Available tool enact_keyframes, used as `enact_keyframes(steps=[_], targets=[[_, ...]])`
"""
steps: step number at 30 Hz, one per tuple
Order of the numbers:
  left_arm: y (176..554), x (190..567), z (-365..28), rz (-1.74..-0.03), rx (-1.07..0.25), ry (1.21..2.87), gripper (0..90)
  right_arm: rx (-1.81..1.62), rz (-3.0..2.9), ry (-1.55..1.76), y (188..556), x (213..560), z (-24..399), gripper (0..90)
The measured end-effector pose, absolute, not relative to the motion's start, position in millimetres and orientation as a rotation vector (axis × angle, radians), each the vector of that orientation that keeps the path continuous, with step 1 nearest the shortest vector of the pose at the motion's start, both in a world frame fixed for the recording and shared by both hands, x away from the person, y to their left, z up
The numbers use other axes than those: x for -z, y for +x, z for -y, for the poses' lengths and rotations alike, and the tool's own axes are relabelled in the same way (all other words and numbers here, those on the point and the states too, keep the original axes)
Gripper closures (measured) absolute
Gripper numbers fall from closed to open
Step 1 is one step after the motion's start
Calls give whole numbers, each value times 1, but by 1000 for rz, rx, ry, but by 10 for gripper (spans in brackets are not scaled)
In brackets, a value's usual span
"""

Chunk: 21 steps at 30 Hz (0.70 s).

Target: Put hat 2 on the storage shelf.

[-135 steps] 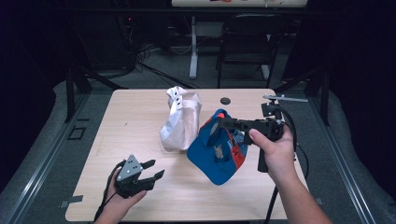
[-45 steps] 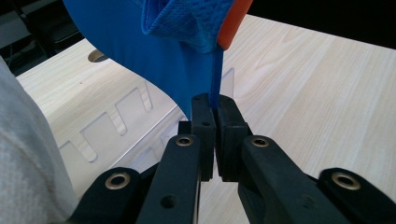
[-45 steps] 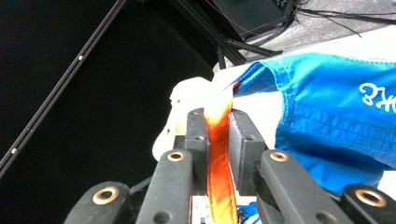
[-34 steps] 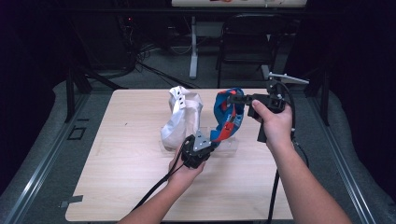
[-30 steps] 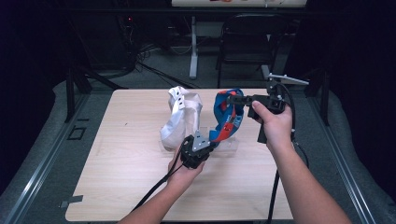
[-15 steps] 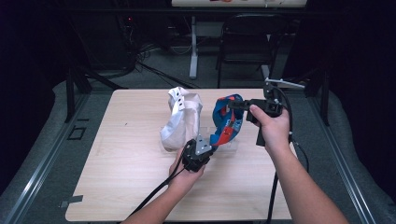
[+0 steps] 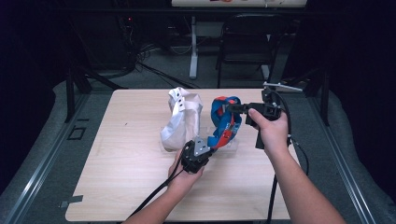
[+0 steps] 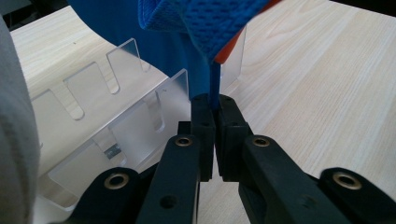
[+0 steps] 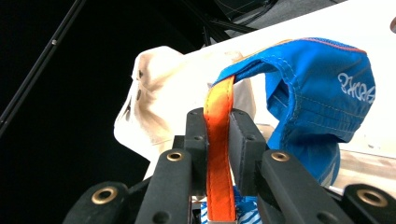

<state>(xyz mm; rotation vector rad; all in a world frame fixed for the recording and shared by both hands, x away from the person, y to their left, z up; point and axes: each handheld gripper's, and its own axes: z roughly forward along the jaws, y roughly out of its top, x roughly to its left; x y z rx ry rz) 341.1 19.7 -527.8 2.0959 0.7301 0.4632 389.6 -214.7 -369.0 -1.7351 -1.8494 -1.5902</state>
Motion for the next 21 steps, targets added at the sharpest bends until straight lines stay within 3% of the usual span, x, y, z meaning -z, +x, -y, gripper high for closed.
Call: enact_keyframes(steps=[10,21], targets=[[342,527,-21,-733,-468,2096,862,1576,1851,-1760,390,375,220,788],[332,522,-28,-727,-448,2078,681,1566,1860,-1817,388,383,233,761]])
